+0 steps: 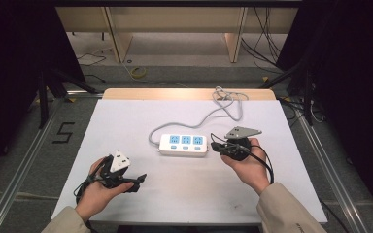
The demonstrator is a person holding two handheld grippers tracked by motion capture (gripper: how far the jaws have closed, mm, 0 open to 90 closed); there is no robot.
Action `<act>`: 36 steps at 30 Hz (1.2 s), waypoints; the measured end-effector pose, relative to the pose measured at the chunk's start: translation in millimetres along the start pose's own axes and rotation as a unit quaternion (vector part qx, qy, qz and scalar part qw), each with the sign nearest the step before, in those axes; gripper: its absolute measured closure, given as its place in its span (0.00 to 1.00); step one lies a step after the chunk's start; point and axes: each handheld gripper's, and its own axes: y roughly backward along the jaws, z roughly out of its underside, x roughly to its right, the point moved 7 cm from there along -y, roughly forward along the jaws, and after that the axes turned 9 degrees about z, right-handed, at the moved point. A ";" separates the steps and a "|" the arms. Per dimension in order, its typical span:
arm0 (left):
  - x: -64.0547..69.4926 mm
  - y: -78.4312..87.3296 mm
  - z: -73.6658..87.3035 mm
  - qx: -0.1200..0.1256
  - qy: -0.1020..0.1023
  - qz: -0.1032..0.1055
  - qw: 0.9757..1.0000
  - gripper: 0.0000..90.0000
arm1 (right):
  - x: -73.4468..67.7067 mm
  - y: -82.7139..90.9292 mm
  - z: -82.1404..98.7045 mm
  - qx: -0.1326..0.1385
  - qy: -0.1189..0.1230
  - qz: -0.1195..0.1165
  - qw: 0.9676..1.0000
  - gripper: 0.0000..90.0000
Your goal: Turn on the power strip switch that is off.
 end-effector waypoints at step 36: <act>0.9 -0.1 0.0 0.001 0.001 0.003 1.000 0.18 | -9.0 -16.6 -13.7 -0.006 0.007 -0.008 1.000 1.00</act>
